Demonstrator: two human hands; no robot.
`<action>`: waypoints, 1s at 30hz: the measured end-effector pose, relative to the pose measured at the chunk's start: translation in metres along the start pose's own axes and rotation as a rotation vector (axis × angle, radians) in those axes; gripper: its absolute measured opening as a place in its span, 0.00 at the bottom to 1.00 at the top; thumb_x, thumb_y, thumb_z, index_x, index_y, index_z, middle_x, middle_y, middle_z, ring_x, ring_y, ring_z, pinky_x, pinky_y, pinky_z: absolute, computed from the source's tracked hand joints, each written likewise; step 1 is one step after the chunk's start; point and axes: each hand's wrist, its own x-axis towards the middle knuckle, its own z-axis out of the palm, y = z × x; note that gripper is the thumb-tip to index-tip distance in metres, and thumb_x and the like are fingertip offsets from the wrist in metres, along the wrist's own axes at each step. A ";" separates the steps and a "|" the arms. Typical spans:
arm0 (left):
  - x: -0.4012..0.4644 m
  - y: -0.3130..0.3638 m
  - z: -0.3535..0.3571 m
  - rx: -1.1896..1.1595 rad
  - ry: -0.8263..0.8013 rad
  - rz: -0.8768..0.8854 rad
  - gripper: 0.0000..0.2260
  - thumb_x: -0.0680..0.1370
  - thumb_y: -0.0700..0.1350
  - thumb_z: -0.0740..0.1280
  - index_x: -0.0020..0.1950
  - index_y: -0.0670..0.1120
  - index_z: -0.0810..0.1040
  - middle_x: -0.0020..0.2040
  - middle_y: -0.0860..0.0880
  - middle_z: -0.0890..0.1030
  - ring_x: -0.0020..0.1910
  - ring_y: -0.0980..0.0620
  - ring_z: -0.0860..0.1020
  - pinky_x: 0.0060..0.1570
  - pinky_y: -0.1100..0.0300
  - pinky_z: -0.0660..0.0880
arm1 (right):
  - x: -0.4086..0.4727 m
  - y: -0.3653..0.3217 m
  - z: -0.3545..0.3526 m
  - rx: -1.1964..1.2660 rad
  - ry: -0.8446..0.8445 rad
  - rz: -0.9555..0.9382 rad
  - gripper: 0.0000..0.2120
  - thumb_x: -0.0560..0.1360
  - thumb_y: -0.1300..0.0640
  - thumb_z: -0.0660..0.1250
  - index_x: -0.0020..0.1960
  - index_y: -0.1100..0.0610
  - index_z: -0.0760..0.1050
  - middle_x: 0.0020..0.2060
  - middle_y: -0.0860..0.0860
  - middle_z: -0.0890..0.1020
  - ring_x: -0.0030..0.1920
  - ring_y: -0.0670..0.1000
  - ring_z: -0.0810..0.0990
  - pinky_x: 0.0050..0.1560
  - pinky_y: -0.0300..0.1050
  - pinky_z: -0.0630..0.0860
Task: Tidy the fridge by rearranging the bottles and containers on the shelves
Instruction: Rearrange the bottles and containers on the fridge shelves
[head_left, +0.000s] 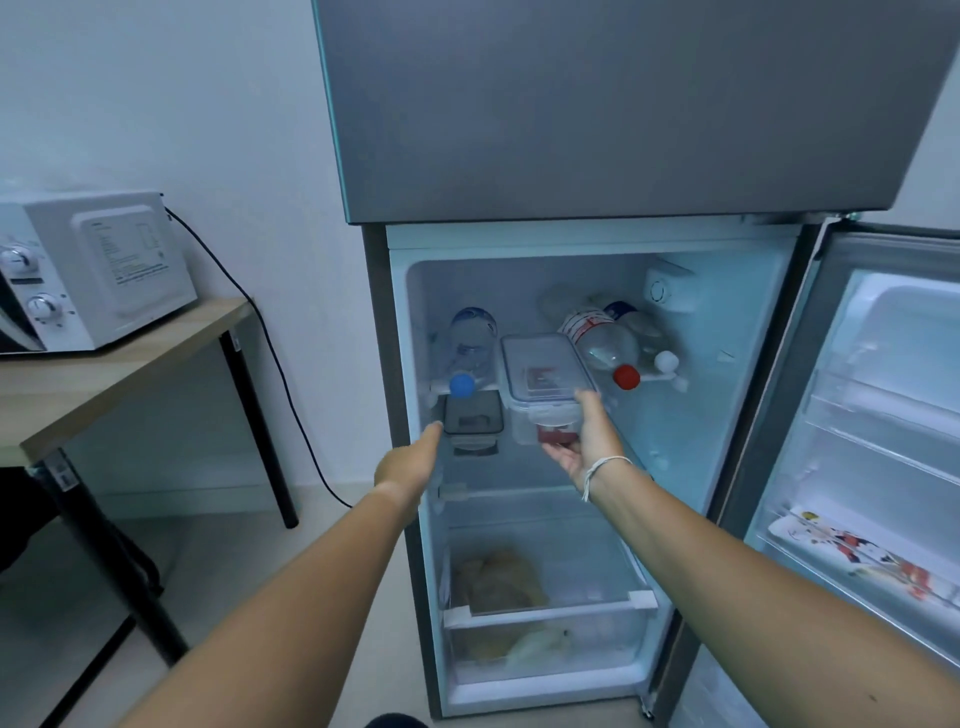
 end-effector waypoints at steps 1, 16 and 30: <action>-0.003 -0.003 0.004 -0.021 -0.041 -0.026 0.31 0.75 0.63 0.60 0.69 0.42 0.69 0.61 0.42 0.75 0.50 0.40 0.75 0.51 0.53 0.73 | -0.005 0.002 -0.004 0.004 -0.001 -0.001 0.12 0.72 0.49 0.67 0.49 0.56 0.74 0.50 0.58 0.78 0.47 0.56 0.80 0.51 0.51 0.80; -0.024 -0.028 0.093 -0.186 -0.356 0.002 0.21 0.76 0.58 0.63 0.64 0.47 0.73 0.63 0.43 0.74 0.44 0.50 0.76 0.40 0.58 0.76 | -0.046 0.033 -0.063 -0.042 0.060 0.066 0.08 0.74 0.52 0.66 0.44 0.57 0.75 0.37 0.56 0.78 0.37 0.52 0.78 0.43 0.46 0.78; 0.039 -0.045 0.136 -0.149 -0.292 -0.073 0.08 0.78 0.50 0.64 0.49 0.45 0.76 0.51 0.45 0.75 0.37 0.53 0.73 0.34 0.59 0.72 | 0.021 0.054 -0.084 -0.188 0.232 0.101 0.21 0.74 0.51 0.68 0.60 0.64 0.74 0.43 0.57 0.79 0.32 0.50 0.77 0.33 0.39 0.74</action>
